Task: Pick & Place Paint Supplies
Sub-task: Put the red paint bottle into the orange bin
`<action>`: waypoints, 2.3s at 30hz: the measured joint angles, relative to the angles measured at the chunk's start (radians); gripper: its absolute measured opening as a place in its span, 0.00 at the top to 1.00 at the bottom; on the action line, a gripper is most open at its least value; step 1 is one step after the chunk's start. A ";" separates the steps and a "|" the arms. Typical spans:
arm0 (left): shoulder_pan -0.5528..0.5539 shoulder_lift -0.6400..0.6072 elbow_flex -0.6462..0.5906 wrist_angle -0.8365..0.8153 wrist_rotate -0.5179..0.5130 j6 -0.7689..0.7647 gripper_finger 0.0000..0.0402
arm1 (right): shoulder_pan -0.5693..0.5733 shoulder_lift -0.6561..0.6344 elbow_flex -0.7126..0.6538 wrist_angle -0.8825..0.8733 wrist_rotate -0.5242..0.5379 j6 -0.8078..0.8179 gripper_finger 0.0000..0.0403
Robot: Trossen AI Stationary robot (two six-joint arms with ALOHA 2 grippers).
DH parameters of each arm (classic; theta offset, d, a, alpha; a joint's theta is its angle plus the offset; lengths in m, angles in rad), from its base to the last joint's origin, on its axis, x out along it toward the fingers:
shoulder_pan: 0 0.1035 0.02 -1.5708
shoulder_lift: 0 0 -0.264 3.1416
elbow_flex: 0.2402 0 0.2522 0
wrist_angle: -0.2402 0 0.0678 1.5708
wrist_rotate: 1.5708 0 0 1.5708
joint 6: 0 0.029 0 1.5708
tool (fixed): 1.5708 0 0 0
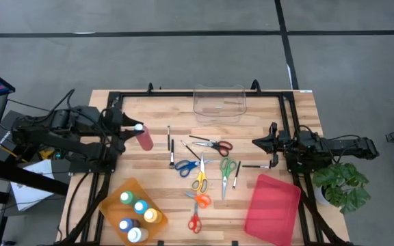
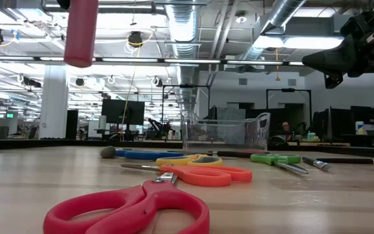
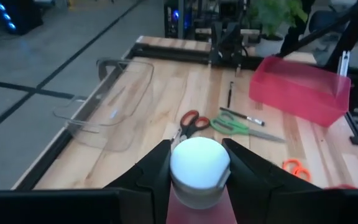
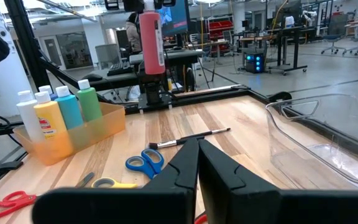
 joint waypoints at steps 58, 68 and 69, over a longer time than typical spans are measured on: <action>-0.222 -0.050 0.000 -0.485 -0.085 -0.623 0.70 | 0.000 0.000 0.000 0.000 0.000 0.000 0.98; -0.402 -0.048 0.000 -0.482 -0.197 -0.702 0.69 | 0.000 0.000 0.000 0.000 0.000 0.000 0.98; -0.421 -0.045 -0.005 -0.471 -0.212 -0.704 0.69 | 0.000 0.000 0.000 0.000 0.000 0.000 0.98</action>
